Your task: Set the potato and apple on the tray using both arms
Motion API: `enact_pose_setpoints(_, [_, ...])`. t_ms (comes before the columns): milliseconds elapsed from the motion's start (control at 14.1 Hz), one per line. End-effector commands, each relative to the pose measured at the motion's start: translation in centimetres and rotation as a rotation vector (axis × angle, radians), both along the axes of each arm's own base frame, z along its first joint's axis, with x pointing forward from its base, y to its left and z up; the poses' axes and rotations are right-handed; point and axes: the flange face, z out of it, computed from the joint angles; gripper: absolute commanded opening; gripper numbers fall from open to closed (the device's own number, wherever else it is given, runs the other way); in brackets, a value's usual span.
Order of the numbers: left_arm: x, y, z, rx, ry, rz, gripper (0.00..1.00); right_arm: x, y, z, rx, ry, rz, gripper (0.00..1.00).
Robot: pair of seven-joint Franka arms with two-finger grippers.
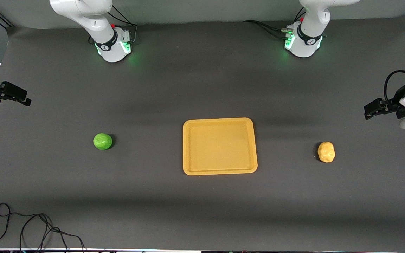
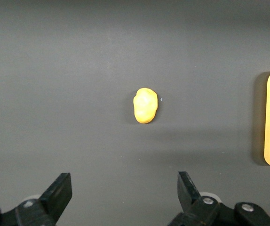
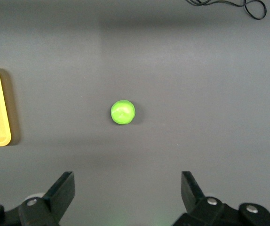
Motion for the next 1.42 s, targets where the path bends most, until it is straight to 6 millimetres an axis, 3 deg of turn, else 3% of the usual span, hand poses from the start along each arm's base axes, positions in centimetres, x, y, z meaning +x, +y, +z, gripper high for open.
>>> enact_pose_setpoints(0, [-0.6, 0.1, 0.6, -0.018, -0.016, -0.006, 1.00, -0.2, 0.6, 0.4, 0.014, -0.015, 0.031, 1.00])
enact_pose_setpoints(711, [-0.3, 0.2, -0.1, -0.018, -0.020, -0.005, 1.00, 0.0, 0.5, -0.1, 0.013, 0.000, 0.029, 1.00])
enact_pose_setpoints(1351, [-0.1, 0.2, -3.9, -0.018, -0.034, -0.009, 1.00, 0.3, 0.5, -0.1, 0.014, -0.006, 0.025, 1.00])
